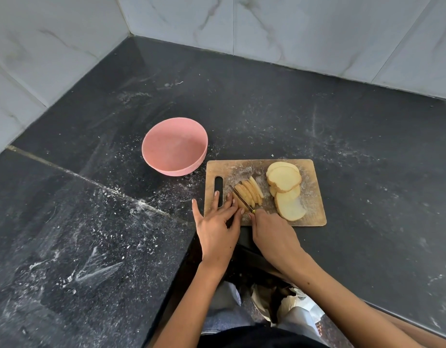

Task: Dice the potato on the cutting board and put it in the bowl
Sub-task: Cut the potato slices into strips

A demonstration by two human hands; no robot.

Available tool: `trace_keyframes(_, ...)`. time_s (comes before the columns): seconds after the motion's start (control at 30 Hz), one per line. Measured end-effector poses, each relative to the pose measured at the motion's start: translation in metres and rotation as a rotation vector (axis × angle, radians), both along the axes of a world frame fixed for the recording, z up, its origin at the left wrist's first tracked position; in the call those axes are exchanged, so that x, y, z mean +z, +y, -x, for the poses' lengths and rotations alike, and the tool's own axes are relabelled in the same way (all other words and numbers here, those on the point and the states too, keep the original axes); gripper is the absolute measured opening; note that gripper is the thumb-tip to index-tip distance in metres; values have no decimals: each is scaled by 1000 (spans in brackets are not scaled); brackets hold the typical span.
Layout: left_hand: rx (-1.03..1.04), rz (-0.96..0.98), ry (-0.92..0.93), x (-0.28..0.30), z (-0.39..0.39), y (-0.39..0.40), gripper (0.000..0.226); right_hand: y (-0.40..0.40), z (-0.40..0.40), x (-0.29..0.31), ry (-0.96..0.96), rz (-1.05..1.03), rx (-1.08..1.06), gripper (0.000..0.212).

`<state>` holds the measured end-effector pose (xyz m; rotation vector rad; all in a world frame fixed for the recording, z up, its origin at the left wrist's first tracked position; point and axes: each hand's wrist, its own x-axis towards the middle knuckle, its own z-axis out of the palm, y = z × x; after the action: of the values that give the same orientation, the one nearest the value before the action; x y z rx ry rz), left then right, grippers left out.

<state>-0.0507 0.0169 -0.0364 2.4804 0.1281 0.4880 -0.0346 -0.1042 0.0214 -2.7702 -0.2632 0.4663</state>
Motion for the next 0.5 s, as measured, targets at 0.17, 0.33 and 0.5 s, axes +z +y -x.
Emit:
trace_keyframes(0.17, 19, 9, -28, 2, -2, 0, 19, 3, -5, 2, 8, 63, 46, 32)
trace_keyframes(0.33, 23, 7, -23, 1, -6, 3, 19, 4, -11, 3, 6, 65, 74, 33)
trace_keyframes(0.5, 35, 32, -2, 2, -9, 2, 17, 2, -16, 5, 45, 55, 75, 33)
